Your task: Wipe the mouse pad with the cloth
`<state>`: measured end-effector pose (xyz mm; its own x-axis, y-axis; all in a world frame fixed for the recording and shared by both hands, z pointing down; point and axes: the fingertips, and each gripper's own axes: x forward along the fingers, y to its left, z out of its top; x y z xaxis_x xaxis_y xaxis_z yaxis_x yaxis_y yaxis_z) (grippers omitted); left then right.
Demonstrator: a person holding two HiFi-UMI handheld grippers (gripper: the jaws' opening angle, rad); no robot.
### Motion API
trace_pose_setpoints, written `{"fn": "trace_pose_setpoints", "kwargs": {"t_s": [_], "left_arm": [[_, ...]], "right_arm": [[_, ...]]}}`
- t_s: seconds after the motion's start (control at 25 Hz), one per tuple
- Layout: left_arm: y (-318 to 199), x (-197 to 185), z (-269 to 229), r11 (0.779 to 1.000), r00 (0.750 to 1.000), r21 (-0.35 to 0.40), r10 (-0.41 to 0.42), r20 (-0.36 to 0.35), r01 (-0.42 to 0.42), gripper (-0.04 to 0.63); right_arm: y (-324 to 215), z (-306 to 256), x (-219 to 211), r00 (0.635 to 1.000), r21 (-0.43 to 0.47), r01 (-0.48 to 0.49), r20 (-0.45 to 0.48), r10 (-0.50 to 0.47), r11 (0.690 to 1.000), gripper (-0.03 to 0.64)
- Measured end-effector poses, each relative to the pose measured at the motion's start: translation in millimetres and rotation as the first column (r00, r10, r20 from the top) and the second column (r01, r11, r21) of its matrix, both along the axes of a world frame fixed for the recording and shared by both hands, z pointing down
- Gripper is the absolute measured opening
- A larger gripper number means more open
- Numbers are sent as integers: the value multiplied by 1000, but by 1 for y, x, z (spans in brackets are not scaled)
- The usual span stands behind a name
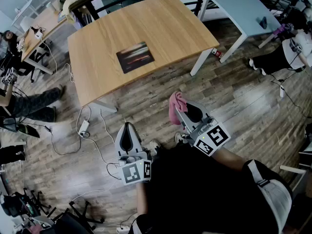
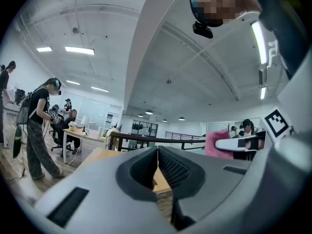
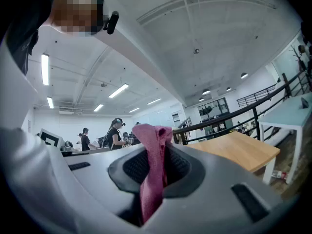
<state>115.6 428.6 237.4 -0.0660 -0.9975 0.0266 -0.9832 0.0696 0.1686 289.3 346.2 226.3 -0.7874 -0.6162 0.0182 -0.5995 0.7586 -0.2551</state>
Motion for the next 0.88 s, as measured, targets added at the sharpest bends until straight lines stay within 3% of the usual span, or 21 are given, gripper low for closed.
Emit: {"fn": "trace_pose_setpoints", "kwargs": {"t_s": [0.4,0.88], "left_arm": [[8,-7,2,1000,1000,-8,3,0,-3,23],[19,-51,18,997,997,-44,68,-21,-69,24]], "right_arm": [[5,1,-8,1000,6,4,-10,-4,1000,62],[16,7,-40,996,-22,-85,3,85,996,63]]}}
